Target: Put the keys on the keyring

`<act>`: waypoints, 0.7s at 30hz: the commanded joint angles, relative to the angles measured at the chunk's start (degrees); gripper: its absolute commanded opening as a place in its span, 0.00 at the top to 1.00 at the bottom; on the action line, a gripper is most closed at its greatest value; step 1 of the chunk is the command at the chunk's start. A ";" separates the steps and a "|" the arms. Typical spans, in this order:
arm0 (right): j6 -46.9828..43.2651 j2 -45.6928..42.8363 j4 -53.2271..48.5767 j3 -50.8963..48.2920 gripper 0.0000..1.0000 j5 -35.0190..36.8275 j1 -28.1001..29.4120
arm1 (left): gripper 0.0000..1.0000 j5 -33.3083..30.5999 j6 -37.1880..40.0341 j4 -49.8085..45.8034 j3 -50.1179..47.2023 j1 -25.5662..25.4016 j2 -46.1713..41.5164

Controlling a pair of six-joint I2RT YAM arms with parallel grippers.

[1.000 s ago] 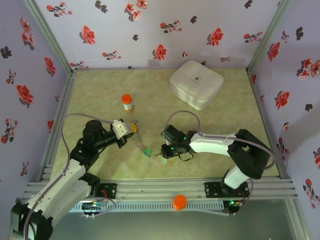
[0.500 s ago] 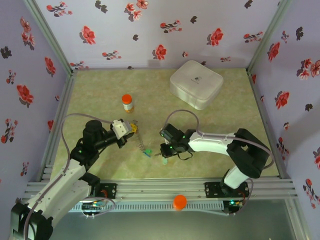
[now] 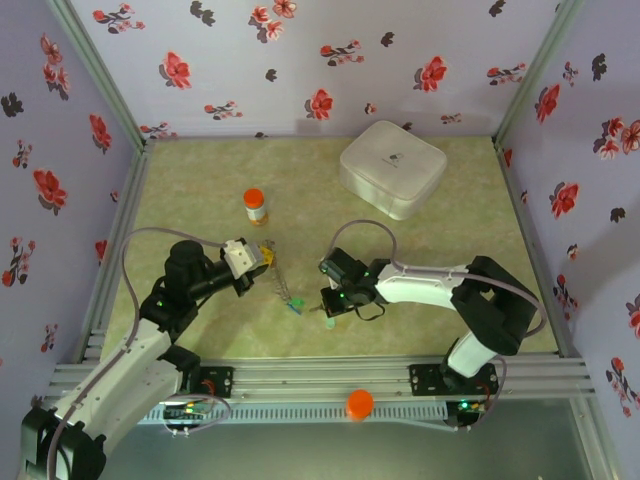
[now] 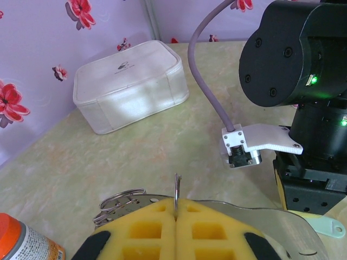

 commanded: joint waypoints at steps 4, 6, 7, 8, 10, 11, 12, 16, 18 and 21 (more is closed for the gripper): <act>-2.01 -5.93 -2.56 0.96 1.00 3.22 -0.29 | 1.00 1.64 -1.52 2.61 -0.01 0.37 -0.76; -3.29 -8.48 -3.00 0.74 1.00 4.44 -0.26 | 1.00 2.44 -2.28 2.67 0.23 0.37 -0.48; -4.40 -9.95 -3.39 0.76 1.00 5.27 -0.31 | 1.00 3.03 -3.06 2.74 0.46 0.29 -0.35; -5.12 -11.18 -3.77 0.74 1.00 6.06 -0.38 | 1.00 3.56 -3.90 2.76 0.75 0.16 -0.17; -7.79 -14.29 -4.42 0.74 1.00 7.48 -0.34 | 1.00 4.36 -5.52 2.68 1.55 -0.55 0.03; -8.92 -15.74 -4.33 0.70 1.00 7.88 -0.34 | 1.00 4.50 -6.06 2.43 2.03 -0.96 0.16; -10.14 -17.35 -3.90 0.49 1.00 7.99 -0.42 | 1.00 4.73 -6.61 1.86 2.63 -1.35 0.26; -14.51 -23.53 0.41 -1.44 1.00 4.23 -0.38 | 1.00 5.36 -9.15 0.62 3.34 -2.09 -0.24; -15.89 -26.58 2.50 -2.67 1.00 3.49 -0.42 | 1.00 5.31 -10.10 1.15 2.53 -2.10 -1.05; -18.45 -30.54 5.58 -4.29 1.00 3.15 -0.38 | 1.00 6.22 -12.06 1.80 2.16 -2.25 -1.20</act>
